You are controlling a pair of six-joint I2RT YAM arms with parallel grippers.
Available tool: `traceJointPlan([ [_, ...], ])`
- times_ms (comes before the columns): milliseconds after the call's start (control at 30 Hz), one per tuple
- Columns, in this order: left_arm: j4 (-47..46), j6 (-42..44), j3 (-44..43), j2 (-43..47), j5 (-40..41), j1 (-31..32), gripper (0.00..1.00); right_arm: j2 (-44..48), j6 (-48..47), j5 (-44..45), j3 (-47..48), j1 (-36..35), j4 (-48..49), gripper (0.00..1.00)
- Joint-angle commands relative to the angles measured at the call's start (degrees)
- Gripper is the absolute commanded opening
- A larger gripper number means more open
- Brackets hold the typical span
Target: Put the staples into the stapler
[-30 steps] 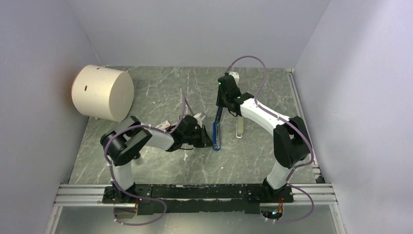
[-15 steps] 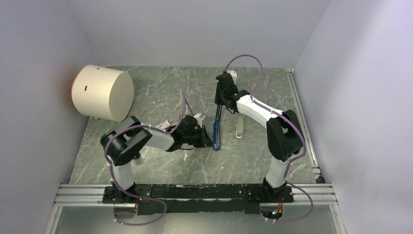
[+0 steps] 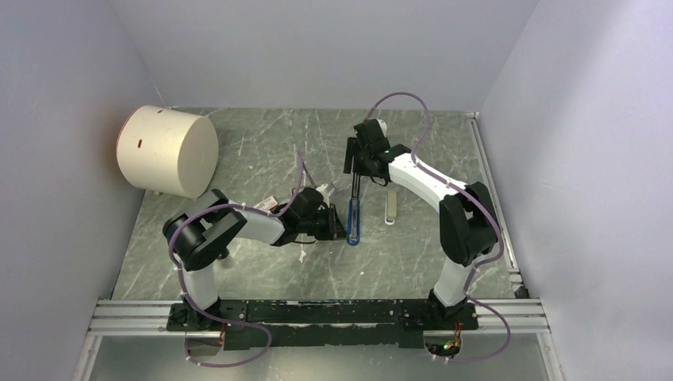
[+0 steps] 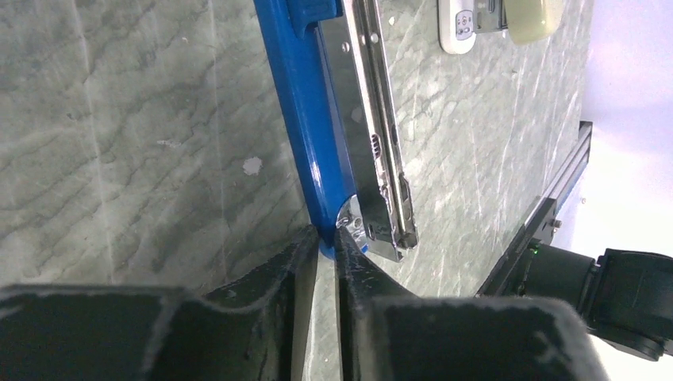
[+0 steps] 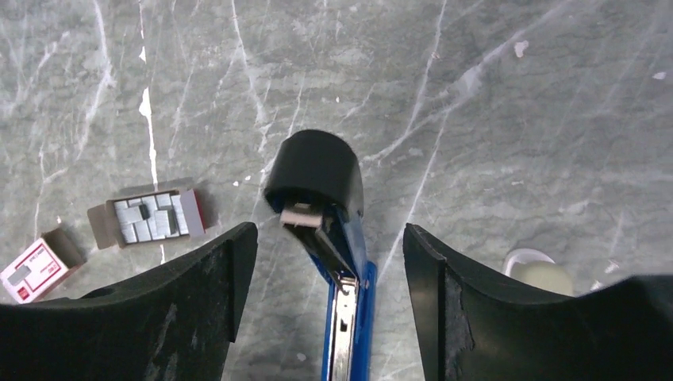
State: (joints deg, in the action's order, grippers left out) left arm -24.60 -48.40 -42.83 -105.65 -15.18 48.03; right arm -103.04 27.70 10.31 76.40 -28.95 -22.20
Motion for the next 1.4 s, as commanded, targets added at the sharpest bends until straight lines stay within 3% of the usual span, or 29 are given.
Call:
traceJointPlan([
  [0, 17.3, 4.3, 3.1, -1.8, 8.4, 0.8, 0.26, 5.2, 0.1, 1.3, 1.0, 0.4, -2.4, 0.72],
  [367, 18.2, 6.0, 4.7, 7.0, 12.6, 0.8, 0.55, 15.5, -1.8, 3.3, -1.1, 0.4, -8.7, 0.68],
  [667, 23.4, 8.1, 5.9, 23.3, 19.4, 0.8, 0.68, 20.2, -2.3, 2.0, -12.0, -1.3, -9.5, 0.69],
  [800, 29.2, 9.8, 4.5, 32.1, 25.6, 0.8, 0.75, 19.1, -1.4, 1.8, -14.2, -3.8, -8.4, 0.7],
  [967, 33.2, 11.3, 3.2, 41.3, 31.7, 0.8, 0.96, 13.2, 0.3, 3.0, -13.6, -7.9, -7.1, 0.69],
  [1167, 35.1, 11.7, 3.2, 48.0, 35.9, 0.8, 0.97, 4.9, 3.3, 9.0, -9.4, -10.5, -8.7, 0.61],
  [1367, 34.3, 12.9, 4.1, 48.0, 35.1, 0.8, 0.97, 1.5, 4.5, 11.3, -7.4, -11.4, -8.7, 0.48],
])
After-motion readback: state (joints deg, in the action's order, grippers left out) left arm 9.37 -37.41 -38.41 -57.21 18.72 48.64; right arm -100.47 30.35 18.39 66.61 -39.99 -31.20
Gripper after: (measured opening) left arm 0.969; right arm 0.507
